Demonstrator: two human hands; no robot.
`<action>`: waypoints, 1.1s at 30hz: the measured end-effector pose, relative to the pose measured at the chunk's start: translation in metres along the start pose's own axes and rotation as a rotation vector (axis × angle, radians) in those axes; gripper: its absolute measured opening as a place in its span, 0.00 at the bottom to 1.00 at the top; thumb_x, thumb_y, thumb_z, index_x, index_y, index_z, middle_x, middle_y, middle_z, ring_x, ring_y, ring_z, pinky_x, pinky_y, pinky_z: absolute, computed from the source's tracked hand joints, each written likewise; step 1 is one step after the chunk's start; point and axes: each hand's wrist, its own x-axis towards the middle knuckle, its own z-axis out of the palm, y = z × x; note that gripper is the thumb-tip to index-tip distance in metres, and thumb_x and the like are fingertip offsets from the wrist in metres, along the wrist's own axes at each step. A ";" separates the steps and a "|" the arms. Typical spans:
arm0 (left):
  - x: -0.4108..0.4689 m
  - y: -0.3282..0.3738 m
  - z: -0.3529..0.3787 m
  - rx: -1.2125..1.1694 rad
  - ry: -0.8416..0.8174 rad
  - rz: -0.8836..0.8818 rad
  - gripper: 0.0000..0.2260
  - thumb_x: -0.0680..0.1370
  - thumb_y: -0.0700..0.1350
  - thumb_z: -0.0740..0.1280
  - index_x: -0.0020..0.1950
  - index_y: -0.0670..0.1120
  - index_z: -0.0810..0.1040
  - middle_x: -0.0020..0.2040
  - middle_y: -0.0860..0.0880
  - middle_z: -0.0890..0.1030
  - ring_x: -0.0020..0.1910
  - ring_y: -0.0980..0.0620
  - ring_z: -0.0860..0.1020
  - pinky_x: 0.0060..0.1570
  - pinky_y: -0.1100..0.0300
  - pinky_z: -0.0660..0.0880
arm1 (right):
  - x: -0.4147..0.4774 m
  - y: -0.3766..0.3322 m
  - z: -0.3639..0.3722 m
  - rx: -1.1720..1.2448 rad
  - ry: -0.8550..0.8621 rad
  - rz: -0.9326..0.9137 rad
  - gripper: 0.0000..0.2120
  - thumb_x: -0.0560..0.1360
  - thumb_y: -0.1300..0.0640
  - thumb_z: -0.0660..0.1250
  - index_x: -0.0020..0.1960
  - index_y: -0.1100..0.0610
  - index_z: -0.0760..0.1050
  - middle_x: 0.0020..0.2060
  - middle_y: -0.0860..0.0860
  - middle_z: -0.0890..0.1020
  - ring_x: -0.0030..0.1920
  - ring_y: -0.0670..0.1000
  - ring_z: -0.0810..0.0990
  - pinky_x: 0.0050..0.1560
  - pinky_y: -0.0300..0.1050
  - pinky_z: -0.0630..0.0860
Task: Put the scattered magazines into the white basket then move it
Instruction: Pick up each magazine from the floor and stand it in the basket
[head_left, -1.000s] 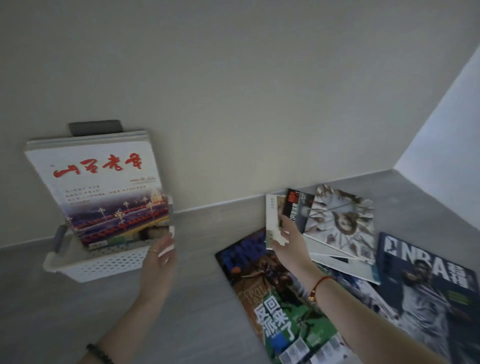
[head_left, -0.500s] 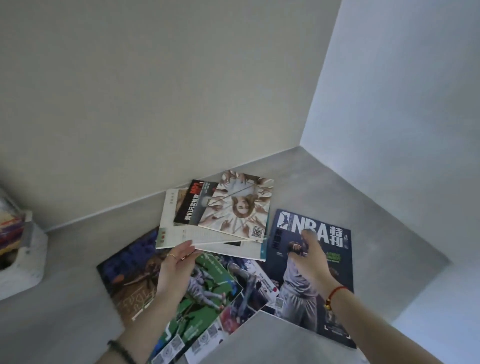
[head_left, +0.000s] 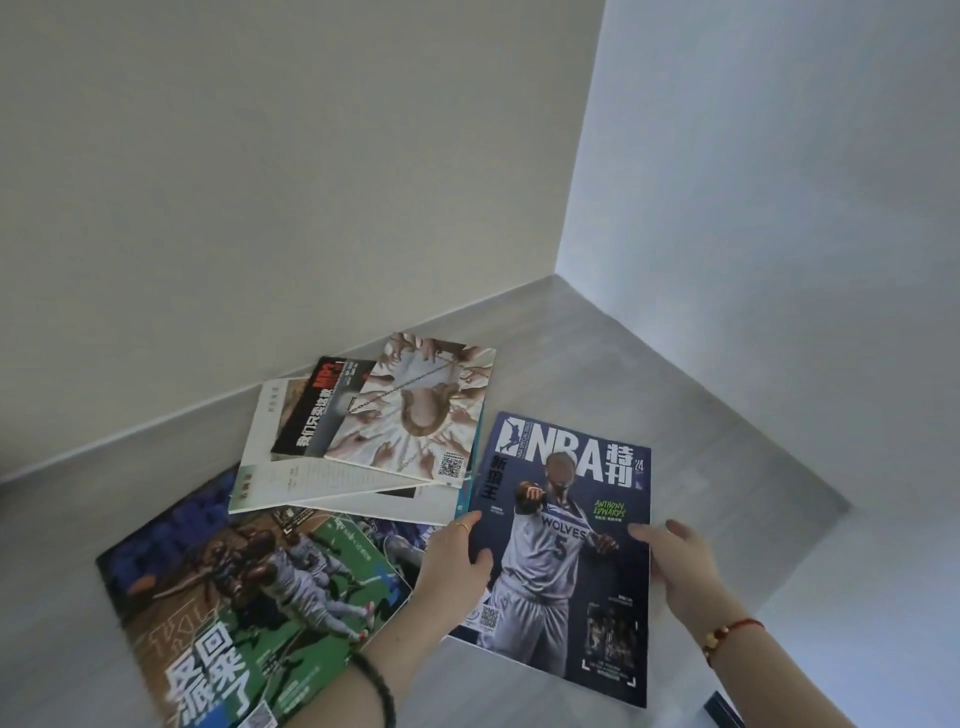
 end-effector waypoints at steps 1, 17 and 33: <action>0.001 0.000 0.003 0.060 -0.008 0.014 0.24 0.75 0.41 0.60 0.71 0.44 0.61 0.70 0.46 0.68 0.65 0.49 0.67 0.67 0.58 0.64 | 0.001 -0.002 -0.002 0.002 -0.046 0.038 0.26 0.71 0.63 0.68 0.66 0.65 0.64 0.60 0.62 0.75 0.54 0.63 0.77 0.44 0.52 0.76; -0.011 0.001 -0.008 -0.219 -0.074 0.009 0.22 0.76 0.42 0.61 0.70 0.47 0.61 0.58 0.53 0.71 0.40 0.69 0.70 0.38 0.84 0.64 | -0.022 -0.016 -0.006 -0.118 -0.091 -0.326 0.07 0.73 0.61 0.65 0.51 0.56 0.70 0.41 0.53 0.80 0.36 0.49 0.79 0.25 0.40 0.74; -0.062 0.028 -0.156 -1.051 0.139 0.114 0.09 0.72 0.39 0.67 0.51 0.47 0.79 0.45 0.51 0.85 0.44 0.51 0.82 0.45 0.58 0.79 | -0.178 -0.115 0.049 0.260 -0.602 -0.828 0.13 0.73 0.66 0.60 0.47 0.53 0.81 0.39 0.50 0.86 0.37 0.51 0.84 0.34 0.45 0.81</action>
